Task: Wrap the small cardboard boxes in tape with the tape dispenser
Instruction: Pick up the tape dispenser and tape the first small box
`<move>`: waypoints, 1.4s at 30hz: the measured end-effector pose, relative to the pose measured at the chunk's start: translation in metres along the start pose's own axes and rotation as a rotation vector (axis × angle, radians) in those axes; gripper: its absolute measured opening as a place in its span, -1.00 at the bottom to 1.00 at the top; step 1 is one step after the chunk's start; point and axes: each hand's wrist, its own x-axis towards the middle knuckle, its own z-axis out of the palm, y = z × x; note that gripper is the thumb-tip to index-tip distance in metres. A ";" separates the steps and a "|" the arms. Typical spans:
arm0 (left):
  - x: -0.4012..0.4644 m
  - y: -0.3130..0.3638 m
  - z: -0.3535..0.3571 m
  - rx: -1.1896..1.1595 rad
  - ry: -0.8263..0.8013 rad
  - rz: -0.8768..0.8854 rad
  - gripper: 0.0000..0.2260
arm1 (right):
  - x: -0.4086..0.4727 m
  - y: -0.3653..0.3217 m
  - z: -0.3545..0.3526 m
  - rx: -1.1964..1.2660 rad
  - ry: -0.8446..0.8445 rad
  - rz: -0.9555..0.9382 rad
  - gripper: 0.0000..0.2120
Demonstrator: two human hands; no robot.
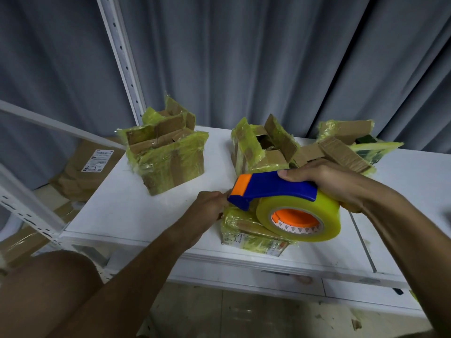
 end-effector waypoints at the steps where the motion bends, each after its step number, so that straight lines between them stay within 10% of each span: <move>1: 0.001 -0.004 -0.002 0.077 0.017 0.016 -0.88 | 0.001 -0.003 0.002 -0.016 0.008 0.002 -0.42; 10: -0.001 -0.022 0.001 0.063 0.147 0.021 -0.91 | 0.016 -0.011 0.009 -0.111 0.097 0.032 -0.57; 13: 0.003 -0.025 0.000 -0.024 0.125 -0.022 -0.54 | 0.020 -0.011 0.008 -0.129 0.087 0.043 -0.53; 24: 0.007 -0.023 0.003 0.151 0.020 0.289 -0.77 | 0.015 -0.009 0.001 -0.094 0.042 0.052 -0.44; 42: 0.003 -0.035 0.023 -0.092 -0.064 0.141 -0.64 | 0.015 -0.003 0.006 0.151 0.100 0.039 -0.73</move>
